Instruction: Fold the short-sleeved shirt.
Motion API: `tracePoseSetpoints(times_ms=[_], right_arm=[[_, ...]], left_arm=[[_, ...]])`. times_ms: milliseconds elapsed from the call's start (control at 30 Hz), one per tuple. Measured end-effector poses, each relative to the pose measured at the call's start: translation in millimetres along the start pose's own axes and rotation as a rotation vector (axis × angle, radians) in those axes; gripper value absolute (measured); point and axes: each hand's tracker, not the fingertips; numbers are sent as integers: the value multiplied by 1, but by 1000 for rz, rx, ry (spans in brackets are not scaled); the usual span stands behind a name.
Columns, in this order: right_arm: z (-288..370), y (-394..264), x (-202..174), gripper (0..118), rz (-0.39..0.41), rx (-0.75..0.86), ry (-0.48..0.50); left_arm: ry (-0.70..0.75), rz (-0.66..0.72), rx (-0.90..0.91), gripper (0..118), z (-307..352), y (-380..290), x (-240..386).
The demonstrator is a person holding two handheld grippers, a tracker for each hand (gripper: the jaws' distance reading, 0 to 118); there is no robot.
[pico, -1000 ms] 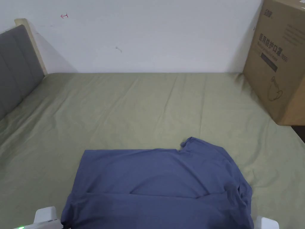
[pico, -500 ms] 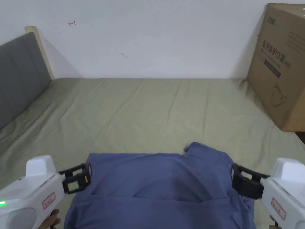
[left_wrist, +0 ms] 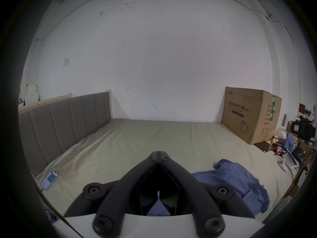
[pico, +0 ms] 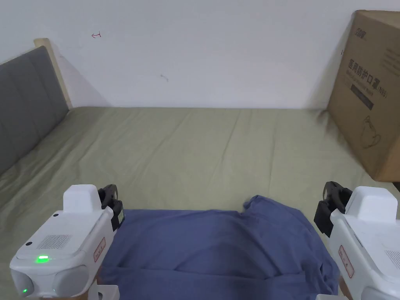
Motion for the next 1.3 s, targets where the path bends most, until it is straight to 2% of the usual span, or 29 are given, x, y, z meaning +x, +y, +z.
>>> tracePoseSetpoints(times_ms=[200,400,500,533,567,667,700,733,833,900,933,1000,1033,1067,1100,1133,1167,1200,1233,1267,1300], right_arm=[[-34,-4,2,1,10,-30,-7],[-75,-12,5,1,25,-81,-13],[-95,-18,7,1,36,-106,-21],[-102,-20,8,1,38,-116,-23],[-107,-23,8,1,38,-124,-24],[-126,-30,10,1,42,-160,-30],[-131,-33,11,1,42,-171,-30],[-136,-37,12,1,43,-178,-32],[-146,-43,9,1,42,-205,-40],[-151,-49,11,1,37,-219,-45],[-152,-51,12,1,32,-223,-46],[-154,-56,14,1,17,-243,-53],[-154,-60,17,1,10,-253,-52],[-153,-62,19,1,3,-261,-54],[-153,-64,20,1,1,-267,-56],[-153,-66,22,1,1,-272,-56],[-153,-69,25,1,4,-280,-58],[-155,-70,28,1,11,-291,-62],[-160,-71,32,2,11,-302,-66],[-166,-71,37,6,9,-310,-67],[-173,-72,42,17,7,-329,-68]], left_arm=[[-7,3,-139,0,-61,-3,-14],[-13,71,-372,0,-166,-8,-51],[3,54,-493,0,-214,-19,-64],[16,53,-510,6,-228,-24,-68],[43,59,-518,22,-238,-29,-72],[73,60,-614,96,-274,-46,-81],[77,48,-633,106,-281,-52,-82],[79,43,-631,109,-288,-58,-84],[103,49,-719,108,-313,-81,-90],[103,58,-782,102,-326,-97,-92],[102,60,-803,94,-332,-104,-92],[108,61,-832,69,-339,-119,-90],[103,66,-841,68,-339,-124,-88],[116,52,-805,58,-334,-123,-84],[118,53,-781,37,-330,-120,-82],[101,75,-755,9,-327,-117,-79],[76,62,-729,1,-325,-115,-77],[29,59,-732,1,-323,-114,-73],[58,34,-737,1,-321,-111,-69],[55,3,-722,1,-317,-109,-67],[53,-22,-673,1,-310,-103,-65]])
